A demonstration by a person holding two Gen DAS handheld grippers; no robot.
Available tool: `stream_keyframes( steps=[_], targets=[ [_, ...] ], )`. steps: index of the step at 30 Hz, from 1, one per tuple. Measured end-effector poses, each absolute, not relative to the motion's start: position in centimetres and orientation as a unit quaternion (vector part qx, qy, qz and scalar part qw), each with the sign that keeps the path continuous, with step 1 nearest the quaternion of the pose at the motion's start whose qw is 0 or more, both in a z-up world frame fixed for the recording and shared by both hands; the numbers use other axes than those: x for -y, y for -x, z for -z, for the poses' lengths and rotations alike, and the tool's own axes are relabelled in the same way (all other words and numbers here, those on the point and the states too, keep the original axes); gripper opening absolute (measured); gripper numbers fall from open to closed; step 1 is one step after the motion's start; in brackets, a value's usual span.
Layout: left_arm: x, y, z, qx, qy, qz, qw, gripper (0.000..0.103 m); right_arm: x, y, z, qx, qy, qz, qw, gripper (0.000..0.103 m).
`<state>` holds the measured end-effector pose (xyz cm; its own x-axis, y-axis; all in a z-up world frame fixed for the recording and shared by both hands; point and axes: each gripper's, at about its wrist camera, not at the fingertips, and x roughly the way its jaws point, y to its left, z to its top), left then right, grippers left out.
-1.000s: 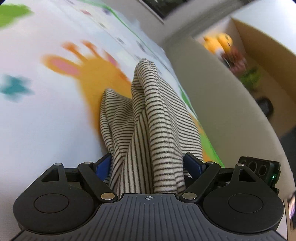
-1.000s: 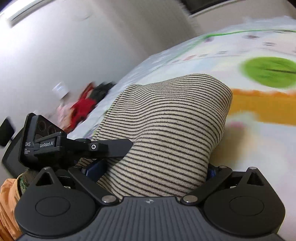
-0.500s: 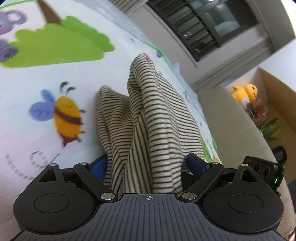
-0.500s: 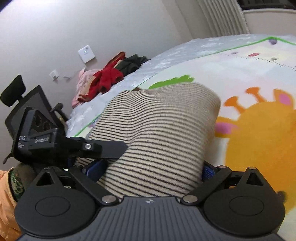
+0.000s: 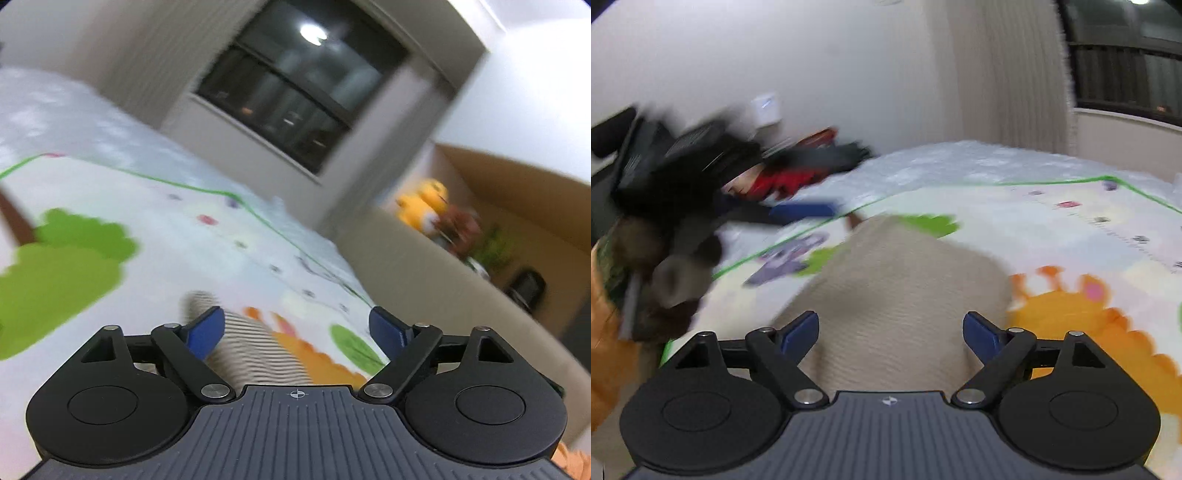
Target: Fold clothes
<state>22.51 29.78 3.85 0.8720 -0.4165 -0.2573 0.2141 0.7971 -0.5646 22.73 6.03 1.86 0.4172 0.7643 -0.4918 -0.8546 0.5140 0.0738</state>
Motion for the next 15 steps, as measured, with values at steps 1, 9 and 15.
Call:
stream_keyframes(
  steps=[1,9,15],
  targets=[
    [-28.9,-23.4,-3.7,-0.198,0.259,0.181,0.928,0.084,-7.2,-21.9,-1.3,-0.232,0.121,-0.484,0.835,0.088],
    [-28.5,-27.2,1.4,-0.277,0.225,0.116,0.927,0.059,-9.5,-18.1,-0.7,-0.159,0.202,-0.494,0.83,0.092],
    [-29.3,-27.5,2.3,-0.281,0.23,0.102,0.926,0.061,-8.9,-17.5,1.4,-0.151,0.249,-0.481,0.827,0.09]
  ],
)
